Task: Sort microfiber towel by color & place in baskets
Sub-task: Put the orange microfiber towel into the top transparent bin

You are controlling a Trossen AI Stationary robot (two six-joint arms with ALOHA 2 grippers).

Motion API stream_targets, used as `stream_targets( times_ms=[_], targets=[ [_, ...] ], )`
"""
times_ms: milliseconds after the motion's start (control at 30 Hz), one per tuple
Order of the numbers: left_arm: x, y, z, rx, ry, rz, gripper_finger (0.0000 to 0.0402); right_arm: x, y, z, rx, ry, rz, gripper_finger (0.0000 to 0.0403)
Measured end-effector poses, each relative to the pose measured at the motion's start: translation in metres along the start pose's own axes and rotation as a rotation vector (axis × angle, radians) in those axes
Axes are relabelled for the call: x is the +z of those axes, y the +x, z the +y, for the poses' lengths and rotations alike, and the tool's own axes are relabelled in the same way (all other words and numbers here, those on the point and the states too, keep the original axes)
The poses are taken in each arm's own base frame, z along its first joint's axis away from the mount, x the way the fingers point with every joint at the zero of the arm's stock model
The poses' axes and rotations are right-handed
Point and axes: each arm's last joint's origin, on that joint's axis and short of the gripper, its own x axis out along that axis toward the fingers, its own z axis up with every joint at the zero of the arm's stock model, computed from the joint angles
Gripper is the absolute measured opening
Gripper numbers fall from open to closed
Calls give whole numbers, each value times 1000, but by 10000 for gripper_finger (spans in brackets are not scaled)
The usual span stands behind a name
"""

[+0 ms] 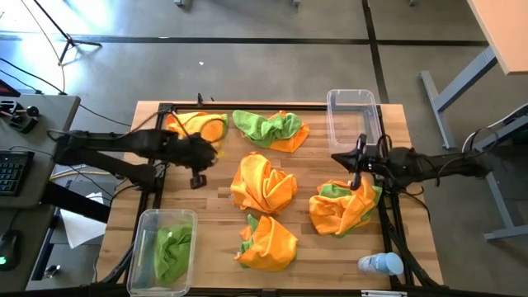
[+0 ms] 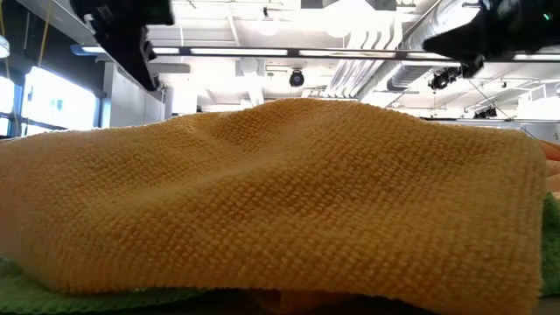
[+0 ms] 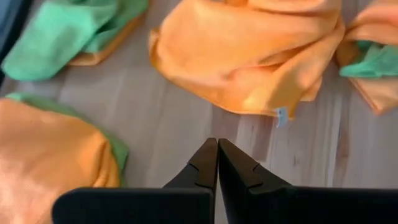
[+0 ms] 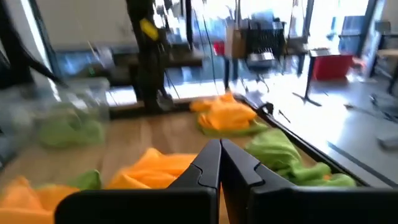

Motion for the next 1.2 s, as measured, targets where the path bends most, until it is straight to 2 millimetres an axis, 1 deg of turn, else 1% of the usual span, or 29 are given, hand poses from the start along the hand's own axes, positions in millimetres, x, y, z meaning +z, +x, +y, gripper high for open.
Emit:
stream_targets(
  times_ms=[133, 233, 367, 500, 633, 733, 833, 1000, 1133, 1200],
  targets=[
    [-15, -17, 7, -2, -15, -78, 0, 28, 26, 10, -35, -63, 209, 0],
    [-23, -28, 10, -5, 12, -131, 0, 47, 47, 19, -54, -36, 365, 0],
    [-28, -39, 12, -3, 63, -186, 0, 64, 68, 29, -71, 84, 600, 0],
    [-31, -43, 13, 6, 114, -209, 0, 72, 79, 38, -126, 247, 862, 0],
    [-31, -44, 13, 11, 156, -211, 0, 69, 80, 47, -245, 352, 1054, 0],
    [-31, -44, 13, 11, 162, -210, 0, 62, 75, 53, -343, 401, 1154, 0],
    [-31, -44, 13, 12, 161, -210, 0, 56, 66, 63, -385, 444, 1256, 0],
    [-31, -44, 13, 12, 161, -212, 0, 54, 54, 82, -350, 456, 1308, 0],
    [-30, -44, 13, 11, 159, -226, 0, 52, 45, 96, -291, 395, 1326, 1],
    [-30, -44, 13, 11, 159, -226, 0, 50, 43, 103, -271, 365, 1339, 12]
  ],
)
